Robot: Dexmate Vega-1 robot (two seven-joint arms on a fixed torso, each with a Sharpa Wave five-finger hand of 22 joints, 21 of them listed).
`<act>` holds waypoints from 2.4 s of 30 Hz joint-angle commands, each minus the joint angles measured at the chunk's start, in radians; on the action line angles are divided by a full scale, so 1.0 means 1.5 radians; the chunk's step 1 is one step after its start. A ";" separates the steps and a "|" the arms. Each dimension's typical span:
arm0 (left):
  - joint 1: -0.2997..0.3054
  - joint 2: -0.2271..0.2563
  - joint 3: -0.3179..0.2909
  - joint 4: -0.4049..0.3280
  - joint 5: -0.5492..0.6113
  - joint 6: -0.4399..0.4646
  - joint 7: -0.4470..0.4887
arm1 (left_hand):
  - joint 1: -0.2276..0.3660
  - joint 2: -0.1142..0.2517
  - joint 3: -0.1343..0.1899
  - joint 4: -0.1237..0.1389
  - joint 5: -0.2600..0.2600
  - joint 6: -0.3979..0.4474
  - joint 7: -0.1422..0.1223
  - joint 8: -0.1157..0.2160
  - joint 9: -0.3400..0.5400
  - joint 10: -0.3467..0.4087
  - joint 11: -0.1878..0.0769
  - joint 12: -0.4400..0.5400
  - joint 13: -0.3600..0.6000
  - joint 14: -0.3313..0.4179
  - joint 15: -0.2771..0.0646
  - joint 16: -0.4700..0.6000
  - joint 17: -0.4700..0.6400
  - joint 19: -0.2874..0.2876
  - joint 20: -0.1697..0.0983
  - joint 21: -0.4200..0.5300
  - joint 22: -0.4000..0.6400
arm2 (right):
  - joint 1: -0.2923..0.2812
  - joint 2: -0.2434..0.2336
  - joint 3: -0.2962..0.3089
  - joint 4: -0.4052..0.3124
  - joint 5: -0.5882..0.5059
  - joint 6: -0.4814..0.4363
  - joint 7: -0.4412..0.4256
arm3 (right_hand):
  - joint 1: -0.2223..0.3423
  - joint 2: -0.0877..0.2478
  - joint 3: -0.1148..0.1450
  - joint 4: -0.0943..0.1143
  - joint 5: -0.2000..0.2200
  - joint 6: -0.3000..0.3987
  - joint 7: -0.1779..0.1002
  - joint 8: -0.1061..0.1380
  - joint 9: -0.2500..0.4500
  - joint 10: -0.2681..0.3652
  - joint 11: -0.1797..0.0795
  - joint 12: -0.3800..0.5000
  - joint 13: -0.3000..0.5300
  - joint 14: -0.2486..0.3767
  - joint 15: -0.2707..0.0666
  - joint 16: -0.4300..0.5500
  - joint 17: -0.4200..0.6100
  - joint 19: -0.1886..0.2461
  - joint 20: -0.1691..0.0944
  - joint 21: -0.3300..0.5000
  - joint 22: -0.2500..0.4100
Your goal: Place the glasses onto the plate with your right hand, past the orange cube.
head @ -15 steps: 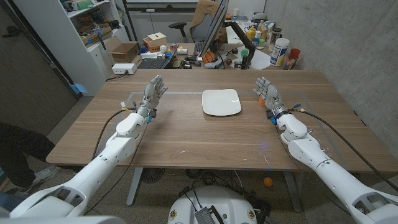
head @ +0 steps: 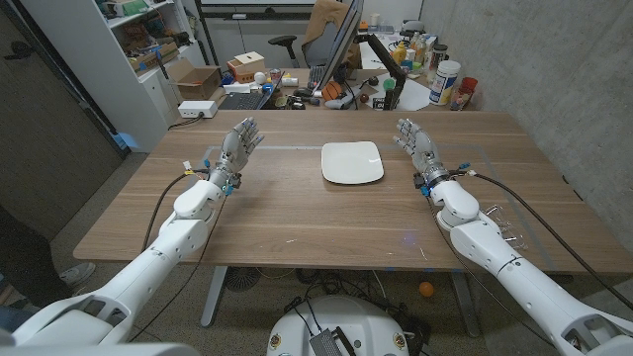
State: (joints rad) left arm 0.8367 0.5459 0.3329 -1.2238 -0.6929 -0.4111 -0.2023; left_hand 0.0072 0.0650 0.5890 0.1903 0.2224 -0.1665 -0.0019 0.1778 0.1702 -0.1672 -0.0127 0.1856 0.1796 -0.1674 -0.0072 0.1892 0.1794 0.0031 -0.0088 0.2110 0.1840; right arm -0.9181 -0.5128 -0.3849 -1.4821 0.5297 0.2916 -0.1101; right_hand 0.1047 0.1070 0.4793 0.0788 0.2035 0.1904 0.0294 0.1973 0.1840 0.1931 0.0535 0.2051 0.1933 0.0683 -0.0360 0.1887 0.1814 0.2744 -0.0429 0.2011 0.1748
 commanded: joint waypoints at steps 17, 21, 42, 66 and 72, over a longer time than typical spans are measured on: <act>-0.026 -0.006 0.008 0.011 0.010 -0.004 -0.007 | 0.003 0.078 0.005 -0.001 0.003 -0.003 0.000 0.002 0.002 -0.010 0.001 0.004 0.001 -0.014 0.001 0.003 0.002 0.005 0.002 0.003 0.002 | 0.048 -0.049 0.008 -0.013 -0.025 -0.054 -0.013 | 0.019 0.017 0.012 -0.017 0.005 0.037 0.011 0.010 0.003 0.043 0.012 0.012 0.003 0.041 -0.003 0.008 -0.003 0.031 -0.013 0.011 0.001; -0.031 -0.008 0.008 0.022 0.007 -0.007 -0.017 | 0.003 0.078 0.005 -0.001 0.003 -0.003 0.001 0.003 0.002 -0.009 0.002 0.005 0.001 -0.014 0.001 0.003 0.002 0.006 0.003 0.003 0.002 | 0.038 -0.058 0.013 -0.031 -0.032 -0.063 -0.028 | 0.024 0.013 0.012 -0.023 0.005 0.036 0.012 0.008 0.004 0.044 0.013 0.011 0.003 0.047 0.004 0.009 -0.003 0.031 -0.012 0.010 0.001; -0.051 -0.014 0.006 0.071 -0.008 -0.023 -0.065 | 0.003 0.077 0.005 -0.001 0.004 -0.001 0.002 0.003 0.002 -0.009 0.002 0.005 0.001 -0.013 0.001 0.003 0.002 0.006 0.004 0.003 0.002 | -0.042 -0.149 0.054 -0.185 -0.120 -0.166 -0.141 | 0.046 -0.021 0.004 -0.059 0.002 0.031 0.019 0.003 0.003 0.040 0.019 0.005 0.003 0.044 0.013 0.002 -0.003 0.026 0.001 0.004 0.000; -0.052 -0.011 -0.005 0.078 -0.022 -0.026 -0.081 | 0.002 0.075 0.005 -0.002 0.003 -0.005 0.022 0.001 0.003 -0.011 0.011 0.004 0.002 -0.014 0.031 0.001 0.002 0.001 0.033 0.001 0.003 | -0.153 -0.207 0.136 -0.296 -0.186 -0.247 -0.229 | 0.061 -0.055 -0.010 -0.090 -0.002 0.042 0.016 0.003 0.002 0.038 0.018 0.001 0.003 0.051 0.018 0.002 -0.002 0.029 0.006 0.003 0.001; -0.055 -0.013 -0.003 0.082 -0.021 -0.029 -0.088 | 0.003 0.075 0.005 -0.002 0.003 -0.005 0.025 0.001 0.003 -0.011 0.014 0.004 0.002 -0.014 0.029 0.001 0.002 0.003 0.021 0.002 0.003 | -0.176 -0.217 0.159 -0.315 -0.199 -0.270 -0.240 | 0.061 -0.060 -0.013 -0.093 -0.002 0.040 0.016 0.002 0.002 0.036 0.017 0.000 0.003 0.047 0.018 0.000 -0.002 0.026 0.005 0.001 0.001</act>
State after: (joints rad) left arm 0.7590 0.5283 0.3295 -1.1104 -0.7221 -0.4496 -0.3205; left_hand 0.0072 0.0649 0.5888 0.1902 0.2223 -0.1715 0.0289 0.1777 0.1698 -0.1742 0.0020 0.1855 0.1792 -0.1741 0.0323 0.1891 0.1791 0.0083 0.0283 0.2109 0.1837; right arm -1.1118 -0.8086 -0.2065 -1.8958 0.2705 -0.0626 -0.4199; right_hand 0.1967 0.0303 0.4596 -0.0538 0.2033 0.2504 0.0536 0.2051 0.1836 0.2480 0.0807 0.2089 0.1928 0.1427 -0.0105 0.1924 0.1770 0.3154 -0.0375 0.2068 0.1744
